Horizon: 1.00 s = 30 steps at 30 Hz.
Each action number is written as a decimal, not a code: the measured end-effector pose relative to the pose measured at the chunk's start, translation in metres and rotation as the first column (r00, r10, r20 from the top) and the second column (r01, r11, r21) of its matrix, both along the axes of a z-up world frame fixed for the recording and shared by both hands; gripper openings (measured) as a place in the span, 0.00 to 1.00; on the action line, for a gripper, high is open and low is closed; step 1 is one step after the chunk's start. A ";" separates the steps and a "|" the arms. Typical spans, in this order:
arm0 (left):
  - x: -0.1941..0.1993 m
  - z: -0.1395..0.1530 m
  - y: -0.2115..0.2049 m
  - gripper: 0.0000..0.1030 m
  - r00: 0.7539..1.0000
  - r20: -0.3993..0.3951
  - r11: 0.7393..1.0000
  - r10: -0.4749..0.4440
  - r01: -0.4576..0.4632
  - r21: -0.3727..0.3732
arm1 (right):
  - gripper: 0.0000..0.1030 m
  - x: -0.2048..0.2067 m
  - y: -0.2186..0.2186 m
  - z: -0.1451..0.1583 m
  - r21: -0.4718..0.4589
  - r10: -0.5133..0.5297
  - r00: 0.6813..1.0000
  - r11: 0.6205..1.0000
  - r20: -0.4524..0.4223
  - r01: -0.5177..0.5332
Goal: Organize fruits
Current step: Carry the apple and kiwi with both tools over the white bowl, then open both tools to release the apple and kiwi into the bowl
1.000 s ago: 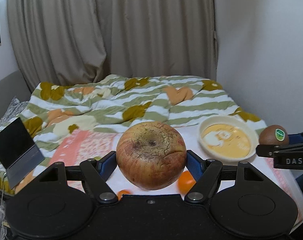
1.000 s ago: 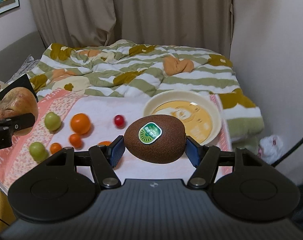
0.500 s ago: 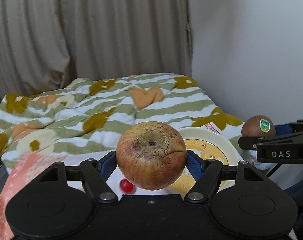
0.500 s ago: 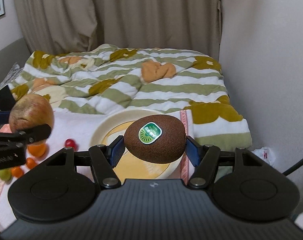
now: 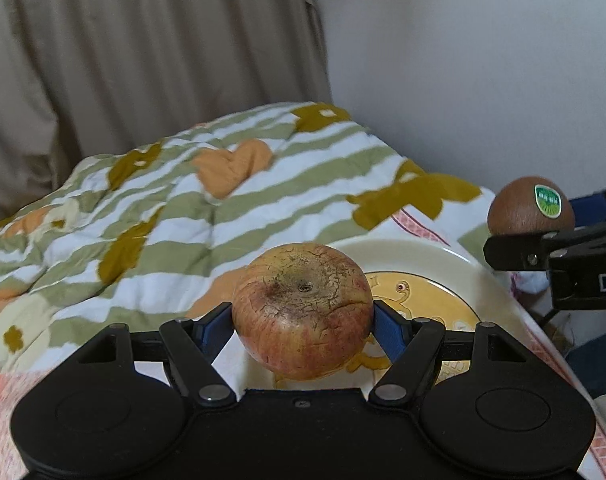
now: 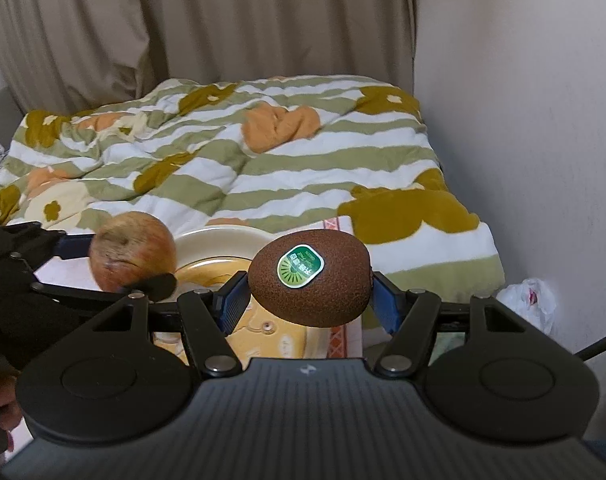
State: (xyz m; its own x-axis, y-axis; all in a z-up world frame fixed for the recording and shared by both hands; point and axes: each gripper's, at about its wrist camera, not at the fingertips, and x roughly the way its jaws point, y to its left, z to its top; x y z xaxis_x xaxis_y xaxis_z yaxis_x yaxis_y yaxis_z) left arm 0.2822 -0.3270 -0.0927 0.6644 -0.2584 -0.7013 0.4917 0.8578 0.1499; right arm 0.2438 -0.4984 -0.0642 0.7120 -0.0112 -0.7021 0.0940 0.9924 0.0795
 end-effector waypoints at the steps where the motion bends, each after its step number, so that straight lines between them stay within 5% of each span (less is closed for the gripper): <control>1: 0.003 -0.004 -0.003 0.75 1.000 -0.003 1.000 -0.012 0.012 0.009 | 0.78 0.003 -0.001 -0.002 -0.003 -0.005 1.000 1.000 -0.009 0.005; 13: 0.021 -0.024 -0.020 0.77 0.998 -0.038 0.998 -0.056 0.058 0.032 | 0.78 0.010 -0.017 -0.013 -0.014 -0.048 0.998 0.999 -0.044 0.047; 16: 0.016 -0.018 -0.023 0.96 0.997 0.030 0.995 -0.067 0.064 0.070 | 0.78 0.010 -0.020 -0.011 -0.007 -0.057 0.997 0.998 -0.043 0.057; 19: 0.012 -0.008 -0.017 1.00 0.996 0.050 0.996 -0.077 0.074 0.057 | 0.78 0.011 -0.022 -0.006 -0.003 -0.057 0.998 0.998 -0.039 0.057; 30: -0.006 0.023 0.035 1.00 0.998 -0.006 0.998 0.066 -0.066 -0.002 | 0.78 0.018 0.005 -0.006 -0.029 0.085 0.995 0.996 -0.051 -0.087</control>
State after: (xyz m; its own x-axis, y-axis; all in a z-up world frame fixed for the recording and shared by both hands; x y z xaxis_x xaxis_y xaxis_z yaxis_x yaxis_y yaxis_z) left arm 0.2762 -0.2919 -0.0697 0.6759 -0.2157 -0.7048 0.4349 0.8887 0.1450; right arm 0.2614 -0.4931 -0.0697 0.6756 0.0262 -0.7368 0.0112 0.9989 0.0458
